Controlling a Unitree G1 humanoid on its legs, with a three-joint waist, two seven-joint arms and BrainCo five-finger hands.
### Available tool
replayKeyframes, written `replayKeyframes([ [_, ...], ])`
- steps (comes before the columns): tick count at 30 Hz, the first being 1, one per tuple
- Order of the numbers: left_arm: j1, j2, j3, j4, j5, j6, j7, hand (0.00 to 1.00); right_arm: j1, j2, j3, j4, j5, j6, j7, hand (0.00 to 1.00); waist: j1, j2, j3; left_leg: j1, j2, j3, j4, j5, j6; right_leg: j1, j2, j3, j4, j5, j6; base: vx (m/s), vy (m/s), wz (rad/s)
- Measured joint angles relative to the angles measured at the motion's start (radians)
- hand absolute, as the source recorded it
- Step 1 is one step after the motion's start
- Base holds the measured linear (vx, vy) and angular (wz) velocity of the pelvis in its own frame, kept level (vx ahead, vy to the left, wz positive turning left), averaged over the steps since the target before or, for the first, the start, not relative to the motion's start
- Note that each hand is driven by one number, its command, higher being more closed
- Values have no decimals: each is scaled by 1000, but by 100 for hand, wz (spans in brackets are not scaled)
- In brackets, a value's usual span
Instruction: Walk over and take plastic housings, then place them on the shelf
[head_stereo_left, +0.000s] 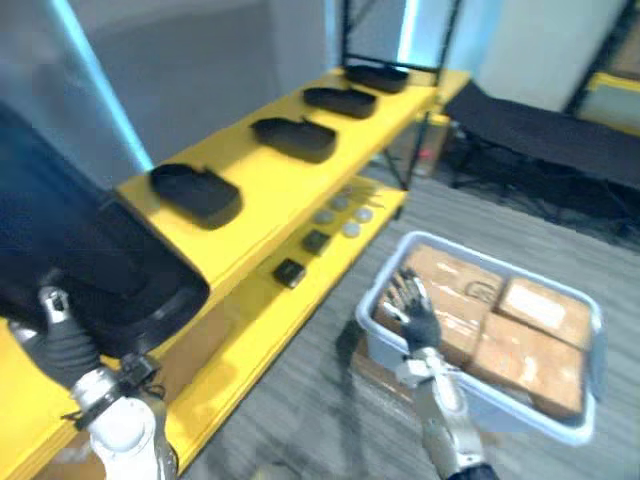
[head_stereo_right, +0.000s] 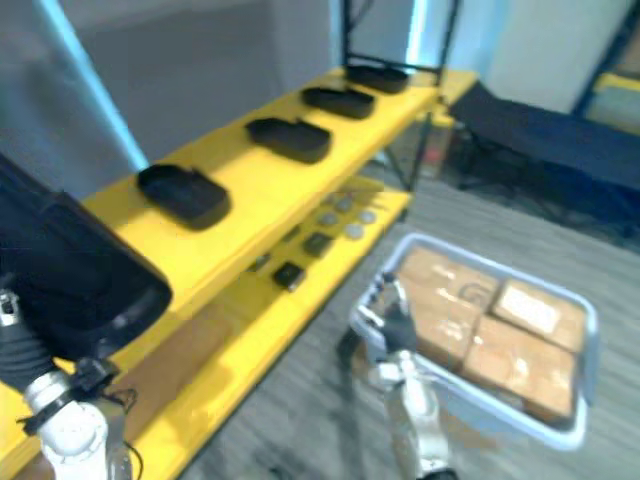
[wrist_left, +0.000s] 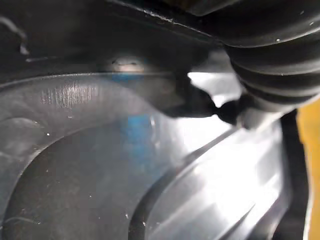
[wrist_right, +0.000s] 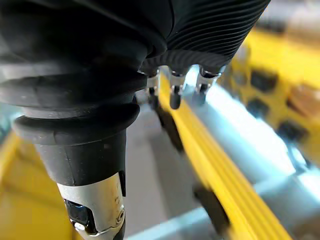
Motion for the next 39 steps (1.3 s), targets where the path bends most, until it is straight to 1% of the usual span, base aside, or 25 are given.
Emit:
replayKeyframes([
  [2,44,-24,56,0,-43,-22,0,100,-15,0,18,0,-31,0,-22,0,24,-15,3,2,-6,-16,0,-1,1,16,-3,-19,0,-2,2,16,78,32],
  [5,65,-49,99,0,-70,-48,-8,100,-41,-1,30,0,-61,2,-44,0,40,-33,8,1,-14,-15,7,-4,4,21,-11,-18,0,-21,17,-12,45,2],
  [7,69,-65,102,0,-86,-59,-29,100,-51,-7,43,0,-67,11,-44,0,40,-32,9,4,-14,-7,19,-12,3,20,-11,-12,1,-31,20,-51,25,-21],
  [9,86,-83,100,0,-85,-60,-49,100,-60,-15,67,2,-74,32,-40,0,39,-23,15,20,-5,23,43,-33,4,22,-9,20,1,-43,15,-54,37,-46],
  [11,99,-83,99,0,-104,-61,-55,100,-57,-30,82,2,-86,48,-34,0,33,-5,26,24,6,45,81,-63,11,27,-9,39,18,-57,26,-43,53,-33],
  [13,89,-82,96,0,-129,-63,-72,100,-57,-44,81,2,-88,68,-31,0,18,-5,29,16,5,45,95,-71,21,40,-8,27,16,-58,28,-46,31,5],
  [15,66,-77,88,-2,-156,-63,-95,100,-54,-48,78,1,-89,83,-30,0,10,-15,38,11,1,37,99,-66,15,58,-9,2,13,-58,29,-24,20,36],
  [17,47,-70,41,-29,-155,-63,-130,100,-33,-44,70,-8,-104,83,-29,0,6,-37,46,-4,-15,21,70,-36,15,63,-21,-41,16,-57,30,17,30,57],
  [19,39,-67,-3,-63,-145,-64,-153,100,-24,-43,60,-8,-136,83,-27,0,4,-48,59,-4,-27,10,51,-17,14,64,-37,-51,42,-62,31,35,59,43],
  [20,37,-66,-11,-70,-140,-64,-159,100,-22,-43,58,-8,-140,83,-24,0,4,-46,62,-5,-29,10,52,-17,14,64,-43,-51,53,-65,28,38,107,35],
  [21,27,-49,-23,-76,-116,-64,-164,100,-12,-43,45,-11,-136,79,-7,0,0,-36,69,-7,-37,8,53,-15,17,64,-58,-47,83,-84,18,36,133,46],
  [22,7,-11,-34,-76,-101,-65,-177,100,3,-45,23,-12,-134,73,19,0,-16,-31,72,-15,-49,-11,54,-11,23,62,-71,-33,117,-110,-5,33,136,58],
  [23,-3,15,-38,-76,-98,-66,-189,100,11,-45,11,-13,-136,68,31,0,-22,-29,74,-19,-55,-22,53,-6,27,60,-76,-18,133,-125,-20,35,129,71],
  [25,-50,102,-62,-76,-85,-75,-245,100,44,-52,-22,-13,-140,38,48,0,-47,-30,77,-37,-73,-70,51,13,28,52,-85,76,178,-168,-55,50,97,79],
  [26,-65,127,-82,-75,-86,-79,-260,100,50,-54,-32,-15,-142,29,48,0,-49,-34,79,-39,-74,-72,52,22,25,49,-85,112,190,-181,-56,55,47,69],
  [28,-84,153,-118,-73,-86,-83,-288,100,51,-58,-44,-26,-153,11,47,0,-51,-41,82,-55,-76,-73,62,31,18,48,-84,156,200,-208,-25,13,-8,39],
  [29,-90,160,-143,-66,-86,-83,-292,100,50,-66,-49,-48,-159,4,47,0,-51,-39,88,-63,-74,-74,71,35,11,52,-80,154,199,-225,1,-27,-49,19],
  [30,-88,158,-153,-59,-86,-83,-292,100,47,-70,-49,-55,-160,-3,48,0,-50,-34,92,-64,-70,-74,73,39,5,55,-75,155,198,-230,9,-53,-86,12],
  [32,-68,142,-172,-47,-86,-82,-290,100,28,-87,-49,-59,-180,-6,50,0,-57,6,118,-56,-25,-69,74,50,-14,61,-33,160,197,-232,13,-98,-97,-8],
  [33,-61,137,-178,-47,-86,-82,-288,100,27,-91,-50,-59,-180,-6,51,0,-58,16,125,-52,-13,-68,70,53,-19,63,-22,162,196,-233,13,-169,-117,-12],
  [34,-44,120,-190,-47,-86,-82,-288,100,33,-97,-51,-59,-179,-5,56,0,-71,30,134,-50,7,-64,67,62,-29,66,-4,164,197,-239,18,-151,-97,-2],
  [35,-27,110,-203,-44,-85,-82,-288,100,50,-97,-55,-63,-179,-5,72,0,-80,32,135,-46,15,-46,53,76,-31,68,0,167,198,-262,39,-182,-115,4],
  [36,-22,104,-213,-36,-82,-82,-288,100,63,-101,-60,-69,-178,-5,81,0,-85,40,139,-38,23,-33,42,86,-29,72,5,166,204,-266,38,-160,-67,11],
  [38,9,94,-228,-18,-74,-82,-287,100,106,-102,-74,-81,-177,-5,119,0,-114,45,146,-16,47,51,-12,121,-3,63,-8,158,243,-307,40,-186,-25,18],
  [39,16,88,-228,-17,-73,-83,-287,100,113,-105,-74,-81,-177,-6,127,0,-121,45,146,-16,53,66,-19,126,3,59,-11,157,253,-315,45,-139,10,13],
])
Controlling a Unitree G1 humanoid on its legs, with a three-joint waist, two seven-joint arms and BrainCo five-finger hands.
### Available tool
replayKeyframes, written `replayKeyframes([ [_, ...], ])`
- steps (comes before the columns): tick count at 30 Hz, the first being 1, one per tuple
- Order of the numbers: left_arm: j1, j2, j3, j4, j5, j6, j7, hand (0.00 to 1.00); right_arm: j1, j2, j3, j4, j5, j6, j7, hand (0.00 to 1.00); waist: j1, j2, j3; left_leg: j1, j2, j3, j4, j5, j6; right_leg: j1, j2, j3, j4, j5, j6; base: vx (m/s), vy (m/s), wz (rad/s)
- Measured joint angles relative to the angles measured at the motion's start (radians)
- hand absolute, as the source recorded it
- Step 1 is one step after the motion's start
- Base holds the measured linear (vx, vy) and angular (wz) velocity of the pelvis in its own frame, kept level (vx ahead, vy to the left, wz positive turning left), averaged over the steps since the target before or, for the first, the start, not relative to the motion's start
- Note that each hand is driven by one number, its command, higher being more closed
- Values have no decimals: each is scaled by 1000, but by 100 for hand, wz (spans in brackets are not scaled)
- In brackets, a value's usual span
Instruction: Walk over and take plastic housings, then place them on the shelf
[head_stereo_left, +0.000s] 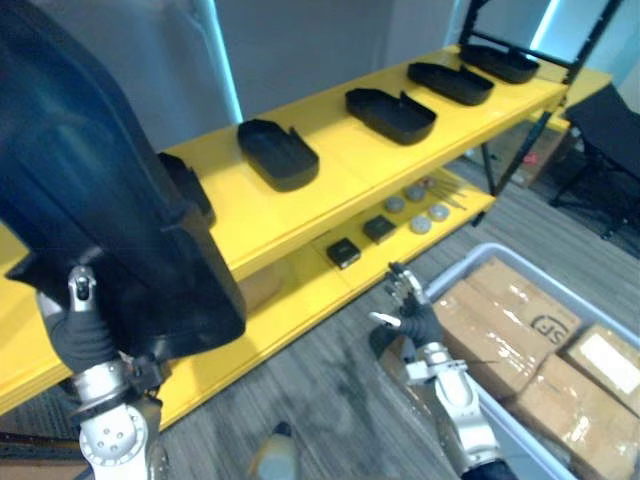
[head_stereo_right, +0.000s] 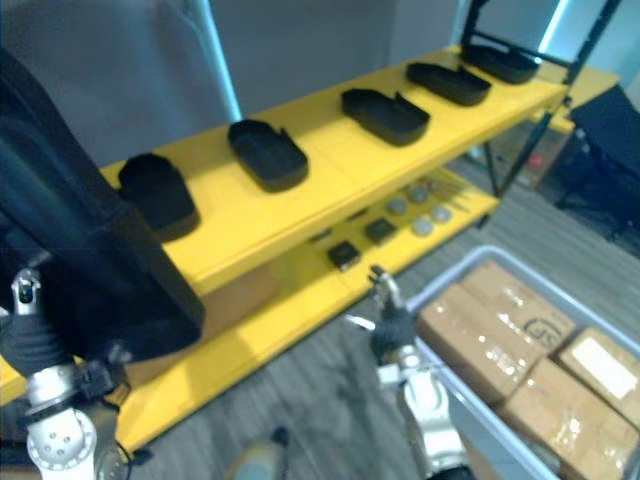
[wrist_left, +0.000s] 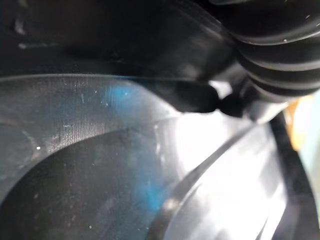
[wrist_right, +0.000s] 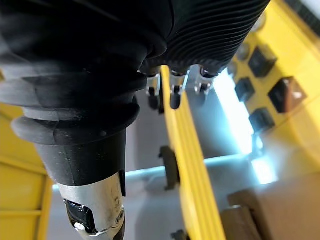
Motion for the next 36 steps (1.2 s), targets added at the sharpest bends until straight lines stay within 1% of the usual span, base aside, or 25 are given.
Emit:
replayKeyframes([
  [3,13,-7,3,0,0,-8,3,100,23,-6,-1,-9,-1,-20,10,0,-3,1,-1,0,10,65,-8,11,9,-10,-19,3,22,-13,10,-55,30,5],
  [6,14,-6,16,-1,6,-25,0,100,13,11,-1,-10,-3,-54,-9,0,4,-17,-8,-3,-26,92,2,7,12,-10,-59,4,31,-18,26,64,93,10],
  [8,3,-4,39,-2,6,-41,-5,100,3,31,-7,-10,-3,-68,-41,0,5,-41,-17,-22,-62,86,28,-16,21,2,-89,-9,30,-15,39,115,90,27],
  [10,-45,-2,58,-10,5,-47,-25,100,-6,58,-43,-17,-20,-91,-110,0,15,-78,-24,-34,-109,82,93,-85,36,27,-145,-30,86,6,57,182,146,40],
  [11,-65,0,55,-8,6,-47,-28,100,-10,58,-61,-22,-29,-92,-130,0,17,-81,-25,-30,-122,74,111,-102,46,-8,-186,0,201,11,26,201,183,42],
  [12,-78,4,53,-9,6,-47,-25,100,-20,54,-75,-29,-43,-95,-146,0,17,-81,-25,-12,-130,69,114,-117,56,-67,-221,59,330,40,-39,240,236,27],
  [13,-83,25,54,-13,10,-47,-12,100,-41,54,-87,-33,-50,-118,-157,0,17,-80,-24,22,-135,66,97,-125,73,-147,-250,150,478,130,-96,211,179,12],
  [14,-86,44,53,-13,12,-46,0,100,-56,57,-89,-33,-51,-128,-163,0,14,-78,-23,44,-133,58,81,-125,77,-181,-261,185,543,192,-97,242,123,17],
  [15,-92,75,51,-13,19,-42,17,100,-76,62,-89,-35,-51,-142,-166,0,3,-72,-20,67,-122,37,67,-126,84,-216,-256,219,611,126,-89,283,6,34],
  [16,-117,96,53,-9,21,-38,32,100,-108,58,-94,-47,-58,-159,-167,0,-12,-70,-19,94,-103,14,52,-125,83,-240,-215,229,610,7,-96,312,-20,54],
  [17,-163,110,50,-4,17,-30,40,100,-132,51,-114,-84,-62,-162,-167,0,-18,-69,-19,107,-88,-13,37,-125,81,-252,-146,243,514,-48,-91,289,-27,61],
  [18,-194,116,49,6,12,-27,39,100,-145,47,-128,-100,-61,-165,-167,0,-26,-69,-19,107,-84,-30,33,-124,81,-253,-113,253,444,-60,-91,199,-69,82],
  [20,-306,115,42,80,-11,-7,44,100,-186,16,-166,-142,-60,-166,-167,0,-45,-64,-18,104,-81,-107,17,-124,71,-284,1,406,217,-63,-75,177,-155,100],
  [21,-323,114,38,97,-12,1,49,100,-186,8,-170,-149,-60,-164,-167,0,-53,-64,-18,103,-82,-127,18,-124,65,-286,22,444,172,-55,-63,159,-218,116],
  [22,-333,115,30,119,-11,17,57,100,-179,-1,-171,-166,-60,-153,-167,0,-64,-74,-23,101,-93,-162,18,-129,50,-280,49,495,99,-2,-62,145,-278,128],
  [23,-325,102,19,125,-13,30,59,100,-176,-12,-174,-180,-58,-153,-160,0,-67,-83,-28,102,-104,-199,20,-150,15,-263,49,498,95,46,-11,144,-282,116],
  [24,-304,85,6,122,-14,34,60,100,-176,-21,-175,-180,-55,-152,-152,0,-60,-58,-32,102,-87,-215,21,-154,9,-252,62,474,94,43,-24,175,-263,84],
  [26,-234,37,-21,103,-14,43,50,100,-184,-59,-166,-202,-38,-150,-136,0,-53,11,-50,82,-39,-217,28,-150,-14,-197,106,397,35,49,-42,188,-205,73],
  [27,-219,23,-28,102,-15,46,46,100,-193,-68,-165,-207,-33,-149,-124,0,-46,24,-50,83,-30,-214,27,-140,-30,-182,114,372,30,45,-49,144,-178,79],
  [29,-195,-5,-31,96,-14,47,45,100,-225,-76,-146,-213,-17,-144,-97,0,-31,29,-50,83,-22,-180,28,-112,-37,-139,120,327,17,34,-68,125,-170,76],
  [30,-187,-16,-35,96,-14,47,45,100,-232,-73,-131,-243,-17,-142,-80,0,-31,27,-50,69,-21,-97,33,-93,-18,-106,116,279,0,30,-73,87,-129,77],
  [31,-188,-16,-36,96,-14,47,45,100,-233,-73,-130,-250,-18,-141,-78,0,-32,27,-50,65,-20,-78,34,-88,-12,-100,114,266,-2,29,-75,71,-110,108],
  [34,-195,-16,-67,99,-14,46,37,100,-234,-57,-130,-267,-22,-108,-73,0,-50,5,-41,28,-40,161,30,-2,80,-53,86,124,-7,18,-88,19,-81,136],
  [35,-193,-16,-82,103,-15,45,29,100,-231,-55,-132,-259,-23,-107,-78,0,-54,1,-39,21,-54,212,13,40,120,-32,70,72,-6,11,-100,-52,-9,172],
  [36,-190,-16,-86,111,-23,44,14,100,-236,-53,-133,-247,-22,-109,-78,0,-48,-7,-36,21,-78,219,-43,113,123,-27,54,43,2,0,-117,-51,6,133],
])
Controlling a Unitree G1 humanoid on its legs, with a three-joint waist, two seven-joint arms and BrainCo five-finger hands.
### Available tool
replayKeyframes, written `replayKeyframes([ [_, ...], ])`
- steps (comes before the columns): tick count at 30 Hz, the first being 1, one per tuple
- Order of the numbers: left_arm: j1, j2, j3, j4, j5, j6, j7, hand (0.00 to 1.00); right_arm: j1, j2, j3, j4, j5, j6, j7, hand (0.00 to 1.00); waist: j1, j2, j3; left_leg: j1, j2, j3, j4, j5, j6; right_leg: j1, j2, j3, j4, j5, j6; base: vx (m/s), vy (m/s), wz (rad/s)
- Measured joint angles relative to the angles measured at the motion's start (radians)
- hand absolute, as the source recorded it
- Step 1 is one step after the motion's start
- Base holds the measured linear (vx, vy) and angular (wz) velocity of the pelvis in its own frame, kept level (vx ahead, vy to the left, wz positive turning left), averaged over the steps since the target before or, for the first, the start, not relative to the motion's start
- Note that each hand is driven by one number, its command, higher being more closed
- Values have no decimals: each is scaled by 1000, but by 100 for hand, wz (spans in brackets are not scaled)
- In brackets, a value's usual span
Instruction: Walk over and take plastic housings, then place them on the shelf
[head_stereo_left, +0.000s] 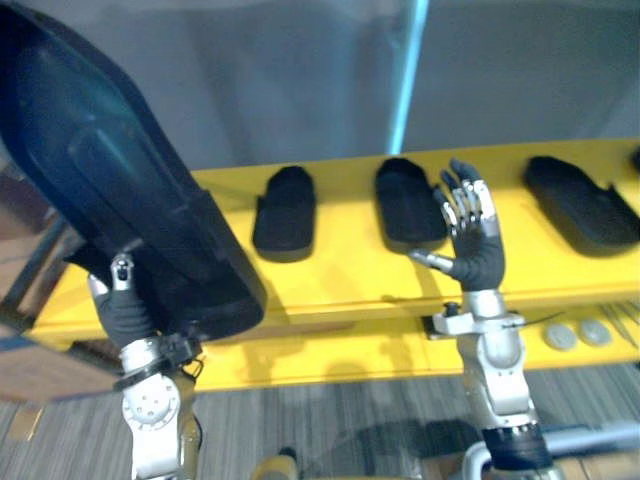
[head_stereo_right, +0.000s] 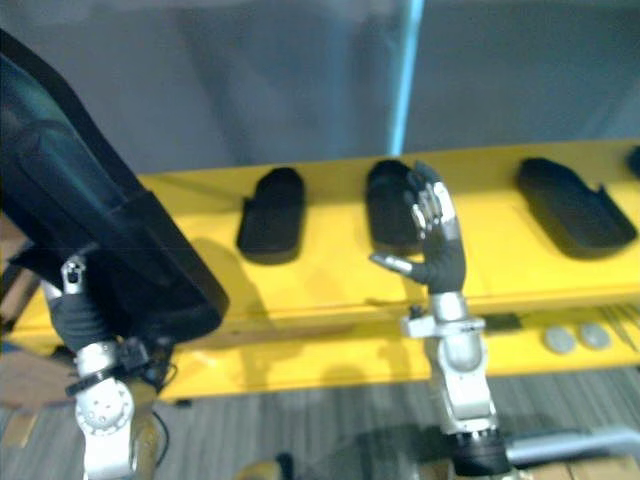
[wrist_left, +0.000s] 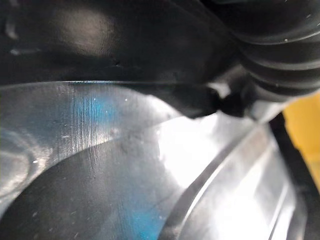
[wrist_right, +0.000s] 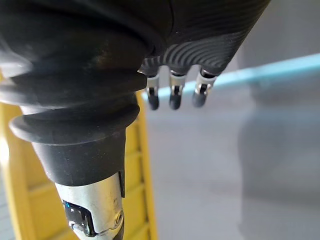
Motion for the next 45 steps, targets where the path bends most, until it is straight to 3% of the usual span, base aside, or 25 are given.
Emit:
replayKeyframes([
  [1,2,0,0,1,-2,0,-1,100,-1,0,0,3,0,0,0,0,3,-2,-1,3,-6,-1,-18,19,0,-2,-5,-4,0,-2,-1,-93,22,84],
  [3,21,-10,-1,7,-26,-15,-5,100,-15,3,-1,25,2,-3,4,0,20,-6,5,-6,36,72,96,-73,33,-8,-29,-36,3,-4,6,-65,-5,33],
  [5,36,-18,-4,8,-29,-24,-15,100,-11,7,0,29,10,-15,11,0,-2,-6,5,5,89,107,227,-148,14,0,-58,-54,16,6,23,-22,72,29],
  [7,39,-26,-29,16,-29,-32,-22,100,-2,2,-9,27,25,-37,18,0,-14,11,-6,38,126,113,263,-157,-4,-6,-77,-59,21,23,50,-25,226,29],
  [8,35,-28,-54,33,-30,-42,-39,100,17,3,-18,24,25,-51,18,0,-20,33,-20,64,130,100,202,-179,-74,-18,-86,-65,28,34,70,-20,307,31],
  [10,23,-23,-80,50,-31,-43,-75,100,51,26,-20,24,23,-49,6,0,-43,50,-32,106,95,109,74,-218,-127,-19,-103,-80,28,55,102,11,403,55],
  [11,15,-15,-82,54,-33,-43,-98,100,68,69,-19,32,22,-48,-7,0,-47,16,-23,138,53,108,-5,-206,-122,-22,-129,-78,27,69,121,18,468,53],
  [14,23,45,-90,60,-88,-13,-150,100,86,137,21,51,21,-44,-29,0,-18,-37,-25,148,13,106,-36,-192,-108,-27,-155,-62,12,140,91,-9,295,13],
  [16,23,66,-97,62,-89,-4,-161,100,89,142,51,49,20,-45,-31,0,-17,-33,-24,151,13,79,-51,-183,-93,-31,-137,5,11,173,45,-14,148,40],
  [17,16,85,-118,67,-100,0,-166,100,97,143,67,43,16,-45,-34,0,-33,-31,-25,138,20,29,-65,-171,-77,-29,-84,130,-12,98,13,-35,45,90],
  [20,-14,92,-160,91,-100,11,-156,100,119,140,91,15,-29,-39,-49,0,-73,-36,-28,87,5,-86,-92,-130,-77,-34,30,295,-81,54,4,-72,-82,123],
  [22,-8,73,-181,96,-86,31,-129,100,129,128,94,11,-28,-33,-42,0,-64,-40,-33,74,-20,-118,-100,-111,-83,-25,24,273,-94,22,32,-39,-112,70],
  [23,6,61,-185,96,-86,36,-117,100,133,114,92,12,-26,-27,-34,0,-63,-13,-34,59,-19,-138,-110,-93,-90,-27,28,247,-93,19,51,-15,-102,54],
  [25,21,36,-185,96,-86,38,-112,100,136,73,89,17,-16,-25,-4,0,-62,31,-33,51,-8,-168,-141,-61,-100,-28,49,214,-92,19,52,-48,-112,51],
  [28,24,20,-186,94,-35,37,-115,100,138,42,78,17,-11,-27,8,0,-65,44,-39,55,0,-152,-166,-31,-95,-8,58,168,-91,11,49,-39,-63,47],
  [33,32,16,-179,80,29,22,-124,100,146,68,72,23,22,-46,-6,0,-59,32,-33,66,-18,-126,-172,-43,-75,3,25,146,-42,-24,67,-55,-5,16],
  [38,-2,18,-175,75,29,23,-164,100,171,110,70,47,-50,-48,-162,0,-64,8,-19,100,-73,-98,-172,-53,-40,-28,-70,150,120,-43,78,14,109,10],
  [40,-9,30,-174,66,25,23,-182,100,191,125,70,48,-71,-48,-208,0,-67,-7,-11,127,-84,-87,-167,-63,-26,-91,-111,179,277,-32,47,71,144,-12],
  [41,-8,51,-171,57,17,23,-195,100,197,140,71,49,-89,-48,-224,0,-66,-21,-3,150,-82,-73,-167,-70,-12,-139,-125,208,379,-3,3,88,94,-32],
  [42,-8,62,-168,50,18,25,-197,100,198,151,71,51,-92,-48,-225,0,-67,-28,2,162,-78,-74,-166,-73,-2,-163,-126,228,427,15,-17,85,77,-36],
  [43,-9,88,-168,43,17,24,-202,100,208,171,71,51,-95,-48,-224,0,-75,-31,9,170,-61,-72,-156,-89,11,-202,-98,276,462,-26,-8,69,15,-22],
  [44,-15,98,-167,43,15,25,-203,100,220,178,71,43,-95,-48,-219,0,-81,-38,5,171,-35,-69,-145,-102,14,-228,-35,310,439,-63,7,57,-7,-17],
  [45,-15,102,-165,43,13,25,-203,100,226,179,70,37,-95,-48,-216,0,-84,-39,5,171,-24,-65,-145,-105,13,-241,-6,313,413,-64,7,46,-26,-17],
])
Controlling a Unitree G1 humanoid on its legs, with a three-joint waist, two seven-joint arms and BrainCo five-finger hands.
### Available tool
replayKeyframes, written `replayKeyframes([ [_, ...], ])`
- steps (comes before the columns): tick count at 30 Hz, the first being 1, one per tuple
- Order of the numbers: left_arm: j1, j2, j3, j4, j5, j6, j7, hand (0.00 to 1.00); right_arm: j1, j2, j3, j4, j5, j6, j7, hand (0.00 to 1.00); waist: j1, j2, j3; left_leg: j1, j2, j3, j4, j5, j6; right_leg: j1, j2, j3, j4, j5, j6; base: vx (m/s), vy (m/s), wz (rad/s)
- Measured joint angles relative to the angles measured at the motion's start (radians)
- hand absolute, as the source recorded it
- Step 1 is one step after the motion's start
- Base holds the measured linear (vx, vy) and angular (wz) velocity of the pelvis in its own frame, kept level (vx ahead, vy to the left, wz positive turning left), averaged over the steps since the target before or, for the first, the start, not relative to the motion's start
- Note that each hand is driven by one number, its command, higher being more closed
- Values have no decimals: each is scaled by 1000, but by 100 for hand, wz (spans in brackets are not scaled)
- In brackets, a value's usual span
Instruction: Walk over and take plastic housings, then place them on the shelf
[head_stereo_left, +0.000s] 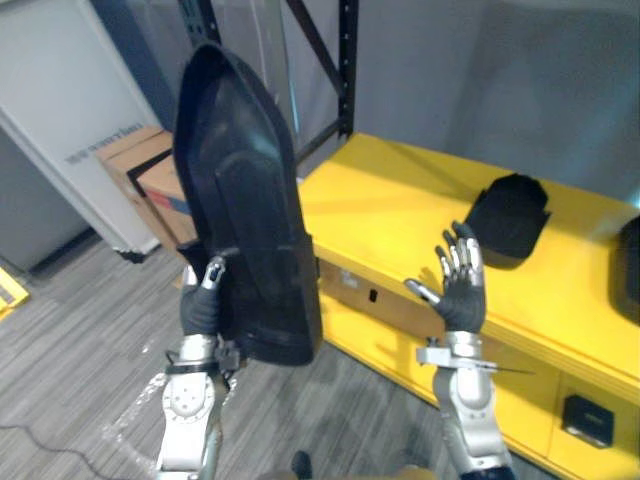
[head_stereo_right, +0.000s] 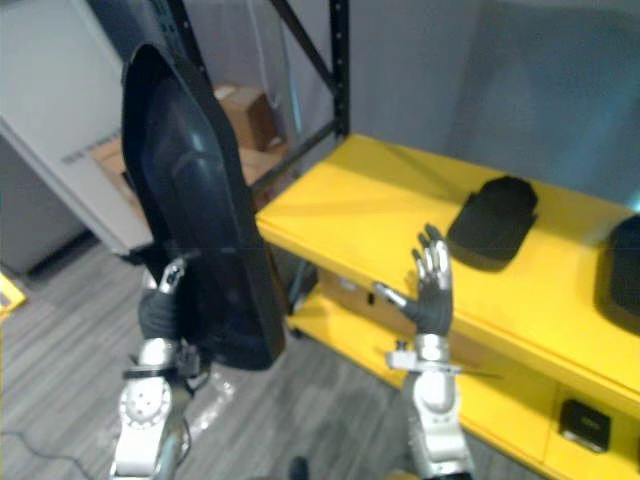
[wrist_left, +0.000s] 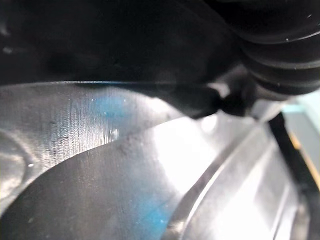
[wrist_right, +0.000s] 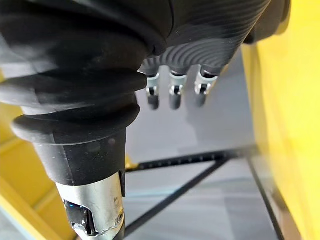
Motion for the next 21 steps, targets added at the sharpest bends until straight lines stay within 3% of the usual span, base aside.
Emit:
replayKeyframes([
  [2,0,-1,29,1,4,0,9,100,2,0,-2,-30,-1,0,24,0,-15,-4,1,3,14,34,-1,-11,-7,-34,77,-7,-157,8,-5,45,-31,-35],
  [4,3,-4,31,1,12,0,19,100,4,-2,-6,-37,1,-2,43,0,-15,-9,-2,5,-6,62,3,-31,-20,-31,90,-7,-266,40,-48,52,-63,-39],
  [5,4,-7,33,3,17,0,22,100,6,-8,-10,-36,4,-2,51,0,-16,-12,-3,15,-20,70,6,-44,-26,-22,89,9,-299,80,-52,123,-85,-26],
  [8,16,-24,4,5,18,-4,15,100,7,-57,-44,-27,18,-30,60,0,-25,51,13,15,18,99,126,-134,-40,37,114,7,-334,80,-45,180,-48,-21],
  [9,18,-28,10,8,18,-5,10,100,-1,-61,-46,-23,21,-47,57,0,-20,70,19,-46,54,127,318,-180,-76,55,129,20,-351,77,-52,192,-76,-27],
  [10,15,-30,9,19,18,-6,11,100,-11,-70,-52,-18,16,-50,41,0,-22,64,35,-146,91,138,577,-182,-76,92,130,31,-366,74,-61,227,-109,-48],
  [12,27,-46,10,49,17,-10,12,100,-17,-79,-56,-19,-5,-67,30,0,2,71,36,-209,157,150,770,-194,-86,142,145,75,-390,74,-69,234,-66,-84],
  [15,28,-53,10,66,17,-11,18,100,-43,-86,-65,-34,-12,-87,20,0,0,73,25,-206,183,145,606,-213,-67,155,126,160,-392,70,-55,262,70,-86],
  [17,18,-53,11,68,18,-11,37,100,-72,-87,-94,-41,-19,-87,16,0,-16,57,28,-209,174,54,398,-190,-67,134,86,230,-378,60,-32,284,215,-72],
  [18,14,-53,11,70,19,-11,41,100,-77,-89,-103,-41,-22,-87,15,0,-17,53,30,-209,174,21,370,-182,-66,131,77,251,-373,55,-23,282,384,-81],
  [19,14,-52,14,71,27,-11,53,100,-93,-97,-117,-41,-41,-87,6,0,-15,51,31,-205,170,-49,337,-166,-73,123,58,290,-349,38,3,225,369,-98],
  [21,17,-52,20,82,40,-11,80,100,-128,-130,-120,-44,-71,-89,-15,0,-11,71,20,-167,174,-90,288,-107,-61,102,44,360,-304,1,61,180,398,-108],
])
